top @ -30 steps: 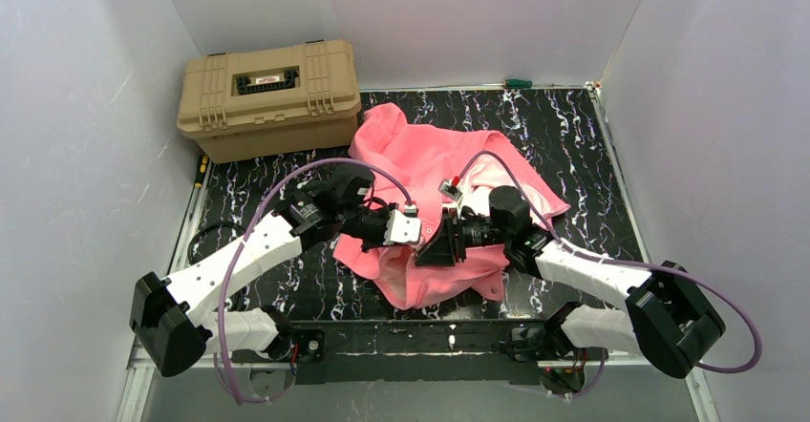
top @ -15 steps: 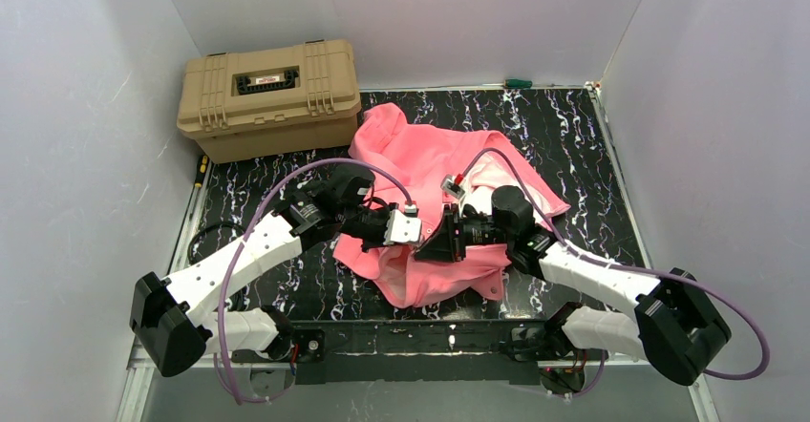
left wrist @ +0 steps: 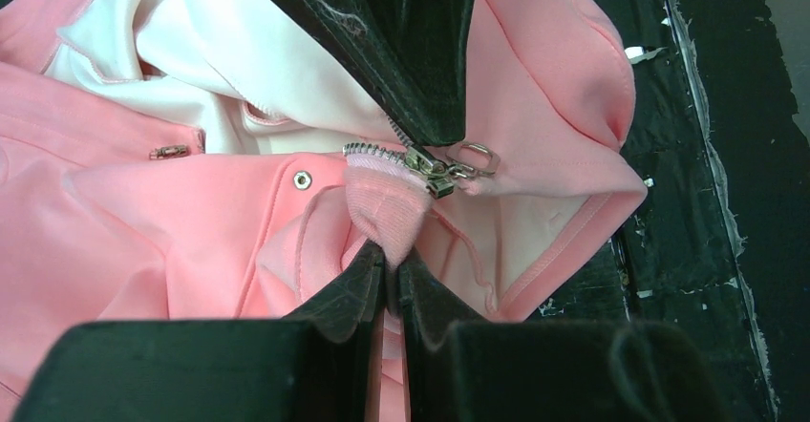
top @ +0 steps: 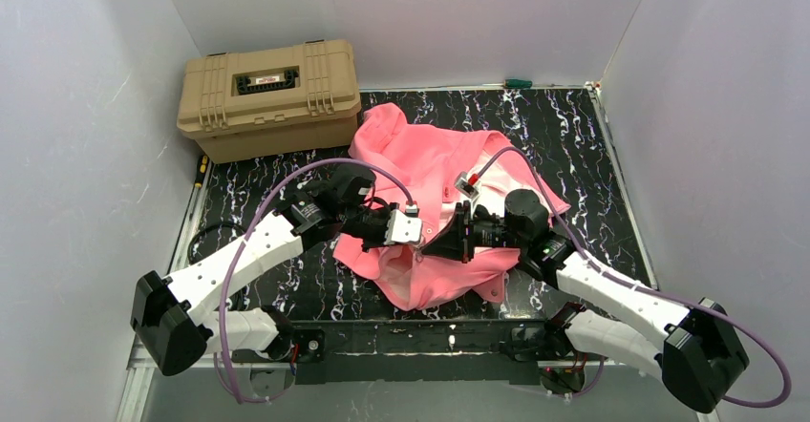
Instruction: Zip up the jacket
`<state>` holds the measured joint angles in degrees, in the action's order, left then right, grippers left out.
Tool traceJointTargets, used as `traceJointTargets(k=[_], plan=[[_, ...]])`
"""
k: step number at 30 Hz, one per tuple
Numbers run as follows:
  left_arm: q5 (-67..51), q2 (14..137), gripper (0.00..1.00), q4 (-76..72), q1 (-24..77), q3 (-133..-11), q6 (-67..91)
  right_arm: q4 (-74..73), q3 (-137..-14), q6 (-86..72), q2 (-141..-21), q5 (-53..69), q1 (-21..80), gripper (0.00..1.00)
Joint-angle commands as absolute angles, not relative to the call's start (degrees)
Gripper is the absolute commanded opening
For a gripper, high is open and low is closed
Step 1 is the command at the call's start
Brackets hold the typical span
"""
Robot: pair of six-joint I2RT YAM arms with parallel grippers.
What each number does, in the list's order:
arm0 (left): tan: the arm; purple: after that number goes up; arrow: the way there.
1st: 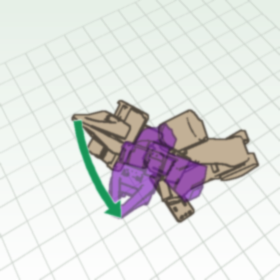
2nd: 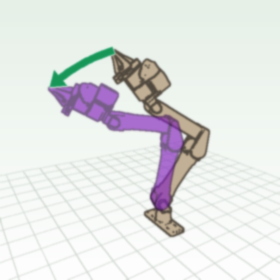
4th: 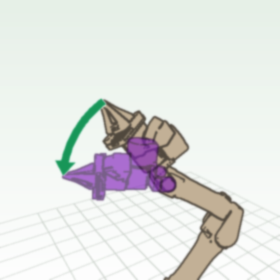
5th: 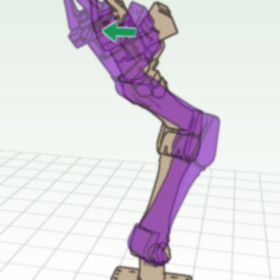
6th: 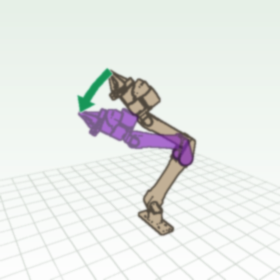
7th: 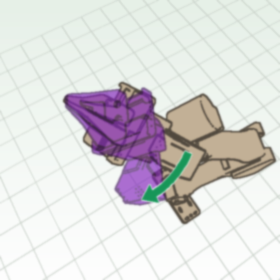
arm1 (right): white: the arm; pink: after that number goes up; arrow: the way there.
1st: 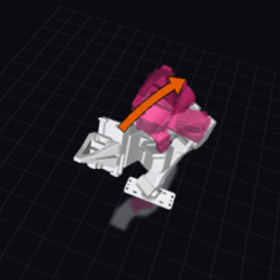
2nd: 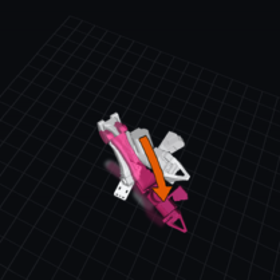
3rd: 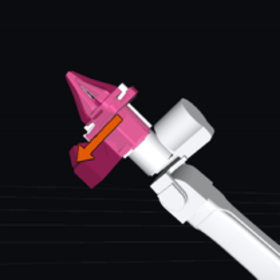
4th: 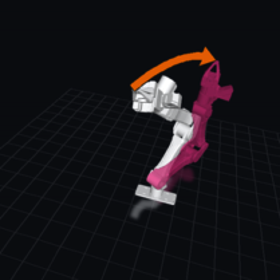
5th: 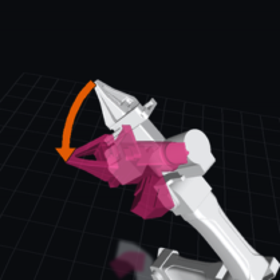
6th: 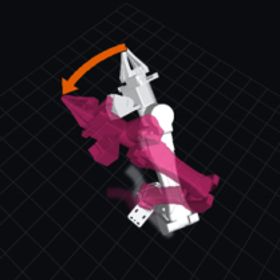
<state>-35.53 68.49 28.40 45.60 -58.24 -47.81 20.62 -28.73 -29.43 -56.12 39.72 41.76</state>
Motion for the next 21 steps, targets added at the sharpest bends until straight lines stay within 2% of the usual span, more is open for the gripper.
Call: traceJointTargets(k=[1,4,6,9,10,12,14,17,21], plan=[[-36.1,68.7,0.00,29.4,45.9,-60.4,-48.3,16.5,-31.3,-27.1,-54.4,36.6,42.0,0.01],[-35.9,68.6,0.00,29.5,46.0,-60.3,-48.3,11.2,-33.0,-24.8,-53.7,35.3,42.0,0.03],[-35.9,68.5,0.00,29.5,45.9,-60.2,-48.1,7.0,-34.4,-22.8,-51.9,33.4,42.2,0.25],[-35.8,68.6,0.00,29.5,45.9,-60.0,-48.0,2.9,-35.7,-20.4,-49.8,29.1,43.6,0.40],[-35.8,68.6,0.00,29.5,46.0,-60.1,-47.7,1.5,-36.2,-19.8,-49.2,26.8,44.5,0.49],[-35.9,68.7,0.00,29.4,46.0,-60.2,-47.2,-2.2,-37.3,-16.7,-48.2,21.1,48.3,0.73],[-35.9,68.7,0.00,29.4,46.0,-60.2,-46.8,-5.2,-37.8,-13.8,-47.3,14.3,53.2,0.88],[-36.1,68.8,0.00,29.4,45.9,-60.1,-46.5,-7.9,-38.4,-10.2,-46.8,3.8,60.1,0.91],[-36.3,68.6,0.00,29.4,46.0,-60.1,-45.8,-8.0,-37.8,-7.6,-46.5,-8.0,66.0,0.79]])
